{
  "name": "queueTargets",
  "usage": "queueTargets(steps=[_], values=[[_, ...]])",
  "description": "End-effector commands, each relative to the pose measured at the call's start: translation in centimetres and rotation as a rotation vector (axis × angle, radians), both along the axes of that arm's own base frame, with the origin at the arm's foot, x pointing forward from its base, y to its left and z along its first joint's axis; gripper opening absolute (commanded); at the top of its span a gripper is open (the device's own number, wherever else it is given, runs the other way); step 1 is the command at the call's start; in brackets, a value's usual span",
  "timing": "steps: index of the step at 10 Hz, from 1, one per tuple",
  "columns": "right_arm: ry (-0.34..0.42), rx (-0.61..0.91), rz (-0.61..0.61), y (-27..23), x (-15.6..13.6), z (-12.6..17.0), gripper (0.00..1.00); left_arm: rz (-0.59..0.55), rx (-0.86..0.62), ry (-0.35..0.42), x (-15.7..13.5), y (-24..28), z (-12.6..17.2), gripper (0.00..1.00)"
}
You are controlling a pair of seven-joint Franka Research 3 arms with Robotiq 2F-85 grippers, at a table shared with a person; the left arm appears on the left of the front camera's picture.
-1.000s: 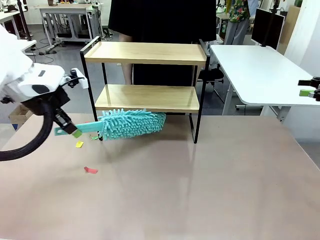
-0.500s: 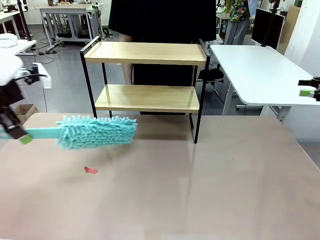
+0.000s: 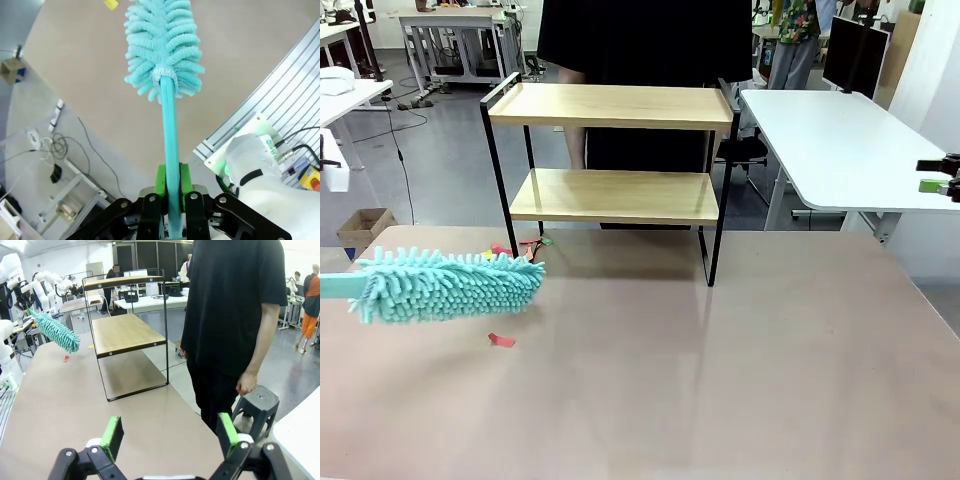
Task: Clean the shelf.
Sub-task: Clean the specific section of the Shelf indicated by the human with the Duster, then hand the Duster back to the human.
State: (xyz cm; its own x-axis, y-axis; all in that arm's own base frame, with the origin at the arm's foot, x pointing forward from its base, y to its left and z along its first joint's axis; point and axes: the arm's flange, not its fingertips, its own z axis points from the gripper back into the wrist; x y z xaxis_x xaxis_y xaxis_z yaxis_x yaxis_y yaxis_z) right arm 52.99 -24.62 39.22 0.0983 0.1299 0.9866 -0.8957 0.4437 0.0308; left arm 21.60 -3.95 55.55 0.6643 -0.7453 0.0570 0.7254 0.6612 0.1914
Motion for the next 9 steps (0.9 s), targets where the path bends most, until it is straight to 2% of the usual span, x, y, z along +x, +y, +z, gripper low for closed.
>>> queueTargets(steps=[1, 9], values=[[-0.004, -0.004, 0.002, 0.16, -0.01, 0.33, 1.0, -0.014, -0.017, 0.005, 0.59, -0.11, -0.24, 0.13], [-0.004, -0.004, 0.002, 0.16, -0.01, 0.33, 1.0, -0.014, -0.017, 0.005, 0.59, -0.11, -0.24, 0.13]])
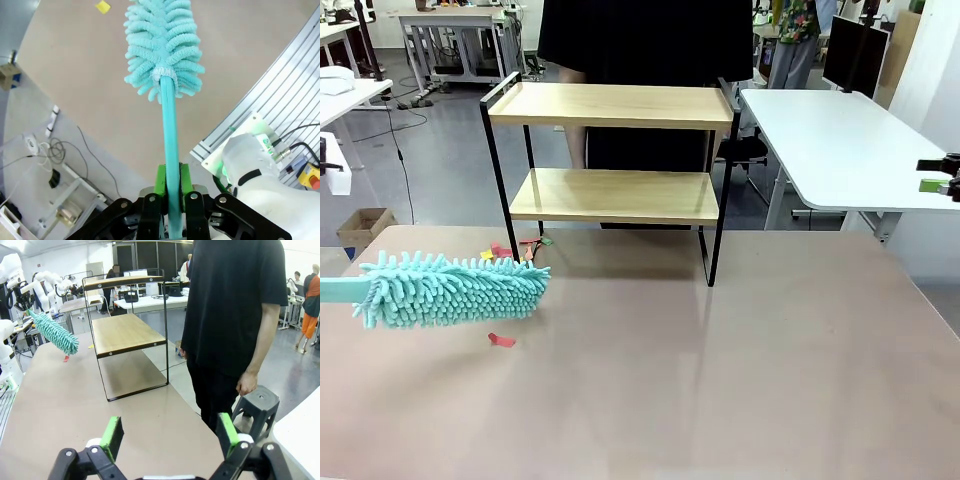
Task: Clean the shelf.
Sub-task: Hand the Duster back to the human.
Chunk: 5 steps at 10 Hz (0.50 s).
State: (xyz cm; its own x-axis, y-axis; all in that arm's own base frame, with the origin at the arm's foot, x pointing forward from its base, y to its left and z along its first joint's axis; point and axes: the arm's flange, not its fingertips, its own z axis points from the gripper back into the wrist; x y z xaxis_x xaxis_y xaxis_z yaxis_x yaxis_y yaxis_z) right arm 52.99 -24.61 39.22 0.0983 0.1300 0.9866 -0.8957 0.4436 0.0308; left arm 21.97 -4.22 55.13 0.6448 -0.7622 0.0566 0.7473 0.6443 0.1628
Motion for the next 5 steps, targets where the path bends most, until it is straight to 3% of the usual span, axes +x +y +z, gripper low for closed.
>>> queueTargets(steps=[1, 5], values=[[-0.004, -0.004, 0.002, 0.15, -0.01, 0.33, 1.0, 0.014, 0.002, -0.017, 0.22, 0.16, 0.18, 0.13], [0.0, 0.0, 0.0, 0.0, 0.0, 0.0, 1.0, 0.0, 0.0, 0.0, 0.0, 0.0, 0.0, 0.13]])
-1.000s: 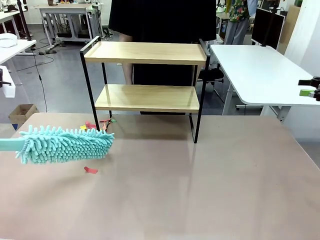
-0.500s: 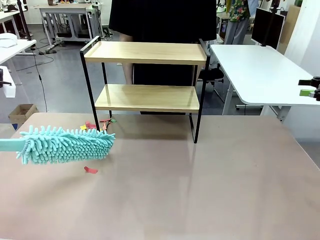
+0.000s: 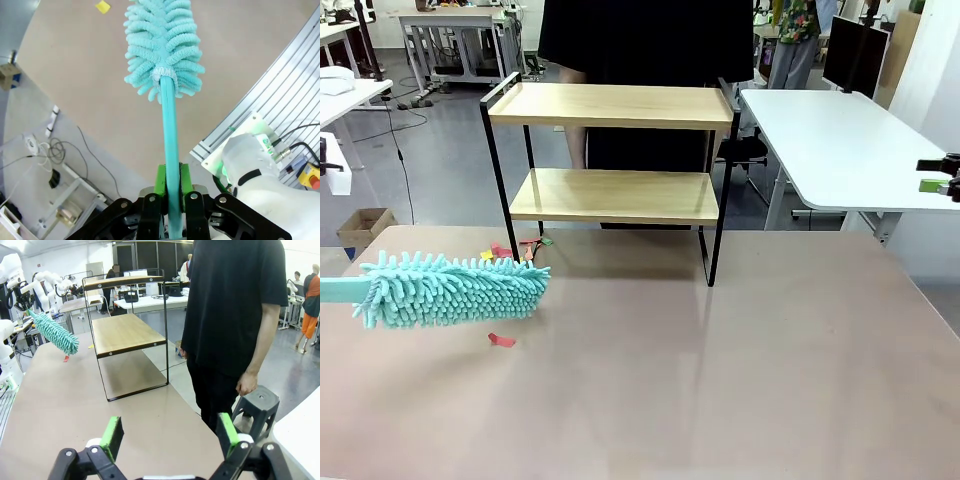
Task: Clean the shelf.
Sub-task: Hand the Duster back to the human.
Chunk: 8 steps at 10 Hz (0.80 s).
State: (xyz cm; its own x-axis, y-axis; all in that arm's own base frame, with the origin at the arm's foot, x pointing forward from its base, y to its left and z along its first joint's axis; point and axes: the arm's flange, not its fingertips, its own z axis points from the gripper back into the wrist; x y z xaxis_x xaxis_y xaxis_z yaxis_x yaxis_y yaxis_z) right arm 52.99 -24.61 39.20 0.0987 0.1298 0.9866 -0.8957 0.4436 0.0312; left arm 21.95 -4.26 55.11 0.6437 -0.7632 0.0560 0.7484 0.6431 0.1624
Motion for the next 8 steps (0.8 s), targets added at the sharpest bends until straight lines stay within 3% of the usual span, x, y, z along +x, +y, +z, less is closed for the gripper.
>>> queueTargets(steps=[1, 4, 8], values=[[-0.009, -0.026, 0.057, 1.9, -0.7, 2.5, 1.0, -0.092, -0.026, -0.017, 0.2, -0.7, 0.6, 0.13], [0.007, -0.007, 0.233, 7.1, -2.7, 7.0, 1.0, -0.308, -0.094, -0.009, 2.3, -2.5, 0.6, 0.13], [0.087, 0.025, 0.399, 16.6, -6.7, 8.6, 1.0, -0.501, -0.322, -0.002, 4.8, -5.0, -0.6, 0.13]])
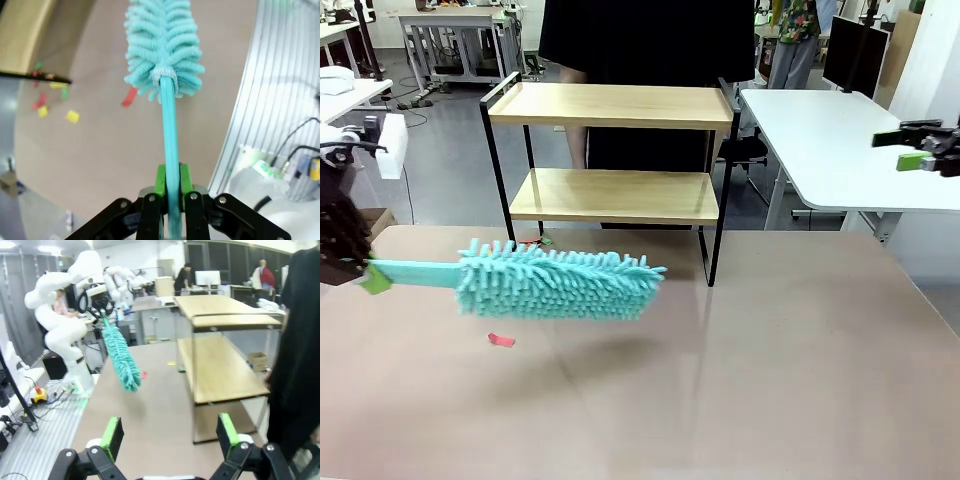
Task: Clean the shelf.
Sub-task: Hand the Duster back to the human.
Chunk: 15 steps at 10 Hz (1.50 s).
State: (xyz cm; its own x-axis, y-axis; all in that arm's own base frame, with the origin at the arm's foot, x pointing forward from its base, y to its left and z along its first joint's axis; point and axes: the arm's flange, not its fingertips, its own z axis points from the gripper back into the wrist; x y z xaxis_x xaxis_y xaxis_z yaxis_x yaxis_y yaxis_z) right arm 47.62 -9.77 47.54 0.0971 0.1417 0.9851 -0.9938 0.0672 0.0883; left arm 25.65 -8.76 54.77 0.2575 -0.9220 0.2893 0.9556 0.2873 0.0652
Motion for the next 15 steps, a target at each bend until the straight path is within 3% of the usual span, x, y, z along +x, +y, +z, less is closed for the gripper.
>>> queueTargets(steps=[1, 4, 7, 8, 9, 13, 15], values=[[0.041, 0.007, 0.03, 3.8, -2.1, 0.3, 1.0, -0.113, -0.108, 0.037, 2.0, -1.5, -1.1, 0.13], [0.085, 0.033, 0.048, 8.0, -1.9, -0.7, 1.0, -0.203, -0.291, -0.026, 4.7, -3.4, -2.8, 0.13], [0.14, 0.063, 0.051, 8.7, -0.6, -2.2, 1.0, -0.291, -0.369, -0.054, 7.0, -3.9, -4.3, 0.13], [0.082, 0.033, 0.084, 8.5, -1.8, -1.8, 1.0, -0.319, -0.4, -0.071, 7.3, -3.9, -4.4, 0.13], [0.082, 0.033, 0.084, 8.5, -1.8, -1.8, 1.0, -0.322, -0.43, -0.083, 7.5, -3.6, -4.3, 0.13], [0.093, 0.037, 0.08, 8.5, -1.6, -2.2, 1.0, -0.296, -0.377, -0.063, 6.9, -4.0, -4.4, 0.13], [0.083, 0.026, 0.087, 11.0, -3.9, -3.4, 1.0, -0.296, -0.377, -0.063, 6.9, -4.0, -4.4, 0.13]])
